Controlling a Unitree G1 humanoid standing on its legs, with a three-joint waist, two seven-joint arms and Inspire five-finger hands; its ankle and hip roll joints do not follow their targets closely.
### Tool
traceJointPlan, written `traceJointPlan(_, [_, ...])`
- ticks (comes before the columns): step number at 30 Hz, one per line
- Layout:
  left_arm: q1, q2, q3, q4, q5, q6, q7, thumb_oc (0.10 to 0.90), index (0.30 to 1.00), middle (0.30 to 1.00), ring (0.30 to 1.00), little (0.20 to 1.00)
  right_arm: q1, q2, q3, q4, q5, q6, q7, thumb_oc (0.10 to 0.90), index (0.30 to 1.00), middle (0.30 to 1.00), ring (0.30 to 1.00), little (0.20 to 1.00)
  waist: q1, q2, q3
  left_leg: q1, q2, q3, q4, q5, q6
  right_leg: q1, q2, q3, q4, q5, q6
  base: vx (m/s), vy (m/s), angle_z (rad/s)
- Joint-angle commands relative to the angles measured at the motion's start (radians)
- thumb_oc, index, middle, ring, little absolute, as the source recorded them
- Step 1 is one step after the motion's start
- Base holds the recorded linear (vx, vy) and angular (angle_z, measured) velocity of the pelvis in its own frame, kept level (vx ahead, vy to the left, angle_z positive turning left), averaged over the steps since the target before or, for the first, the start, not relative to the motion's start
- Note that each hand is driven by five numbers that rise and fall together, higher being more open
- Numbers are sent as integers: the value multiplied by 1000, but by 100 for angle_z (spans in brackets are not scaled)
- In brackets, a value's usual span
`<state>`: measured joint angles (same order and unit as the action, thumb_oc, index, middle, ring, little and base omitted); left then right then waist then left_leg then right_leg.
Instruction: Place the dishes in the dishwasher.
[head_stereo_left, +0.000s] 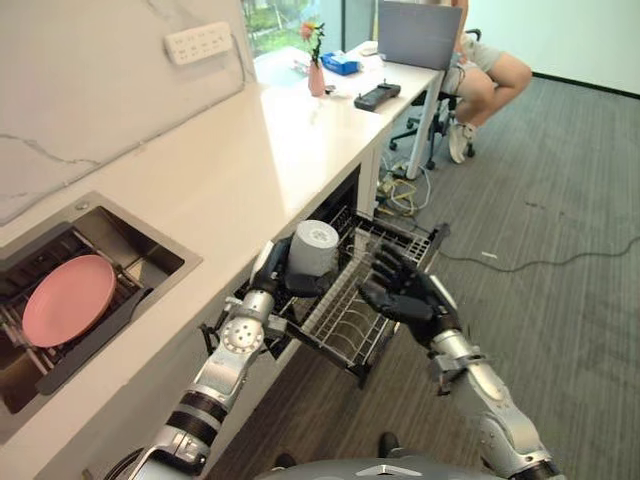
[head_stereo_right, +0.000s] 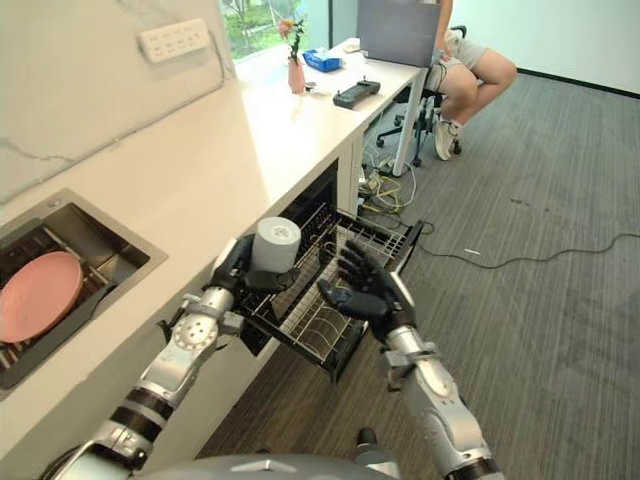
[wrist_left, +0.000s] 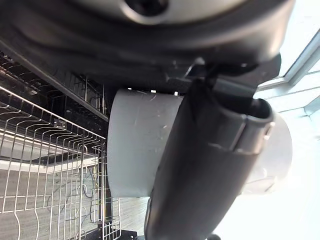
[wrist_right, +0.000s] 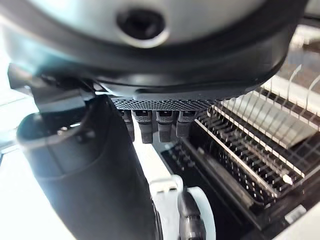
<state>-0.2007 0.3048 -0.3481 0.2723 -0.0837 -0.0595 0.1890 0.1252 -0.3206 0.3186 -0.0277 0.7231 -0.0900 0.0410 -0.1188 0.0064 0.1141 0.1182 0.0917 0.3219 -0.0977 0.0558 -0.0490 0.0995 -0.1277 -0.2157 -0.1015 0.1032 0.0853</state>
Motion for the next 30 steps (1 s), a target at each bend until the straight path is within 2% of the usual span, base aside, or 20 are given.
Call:
traceJointPlan(1, [-232, -23, -19, 45, 128, -64, 180, 400, 300, 300, 300, 300, -123, 35, -38, -99, 107, -91, -64, 800, 900, 900, 900, 900, 9, -11, -42, 44, 25, -13, 20, -71, -36, 19, -44, 12, 16, -82, 80, -2, -42, 8])
traceJointPlan(2, [-259, -47, -57, 78, 195, -44, 249, 400, 300, 300, 300, 300, -168, 44, 3, -104, 109, -103, -125, 800, 900, 900, 900, 900, 11, -10, -43, 43, 26, -15, 19, -70, -37, 20, -42, 13, 16, -84, 78, -7, -28, 5])
traceJointPlan(3, [-260, -48, -57, 80, 195, -45, 250, 400, 300, 300, 300, 300, -169, 44, 2, -104, 109, -103, -126, 800, 900, 900, 900, 900, 11, -10, -42, 43, 26, -15, 19, -70, -37, 20, -42, 12, 16, -84, 78, -9, -20, 3])
traceJointPlan(5, [-304, -75, -107, 142, 285, -14, 325, 400, 300, 300, 300, 300, -244, 60, 45, -94, 97, -106, -197, 800, 900, 900, 900, 900, 14, -8, -43, 39, 24, -21, 15, -69, -35, 22, -40, 14, 18, -81, 75, -9, -10, 3])
traceJointPlan(9, [-322, -89, -135, 161, 337, 9, 363, 400, 300, 300, 300, 300, -292, 79, 76, -80, 88, -107, -250, 800, 900, 900, 900, 900, 20, -7, -44, 35, 25, -27, 10, -68, -35, 21, -39, 14, 20, -78, 71, 0, 0, 0])
traceJointPlan(14, [-334, -108, -181, 167, 403, 46, 398, 400, 300, 300, 300, 300, -380, 141, 111, -29, 97, -122, -324, 800, 900, 900, 900, 900, 38, -5, -49, 27, 23, -43, 10, -67, -34, 23, -38, 6, 22, -74, 66, -7, 1, 7])
traceJointPlan(22, [-365, -134, -217, 208, 413, 71, 414, 400, 300, 300, 300, 300, -433, 188, 148, 40, 112, -122, -376, 800, 900, 900, 900, 900, 50, -7, -52, 20, 20, -57, 10, -68, -33, 27, -41, -4, 22, -69, 66, -6, 7, 9])
traceJointPlan(25, [-400, -161, -248, 258, 408, 96, 435, 400, 300, 300, 300, 300, -446, 250, 194, 112, 169, -122, -414, 800, 900, 900, 900, 900, 57, -6, -56, 17, 17, -64, 10, -69, -32, 29, -42, -7, 24, -67, 65, -7, 17, 12])
traceJointPlan(30, [-426, -188, -281, 303, 395, 102, 468, 400, 300, 300, 300, 300, -465, 303, 226, 191, 156, -130, -473, 800, 900, 900, 900, 900, 60, -6, -55, 17, 15, -70, 10, -71, -31, 29, -43, -9, 27, -64, 64, -3, 5, 2])
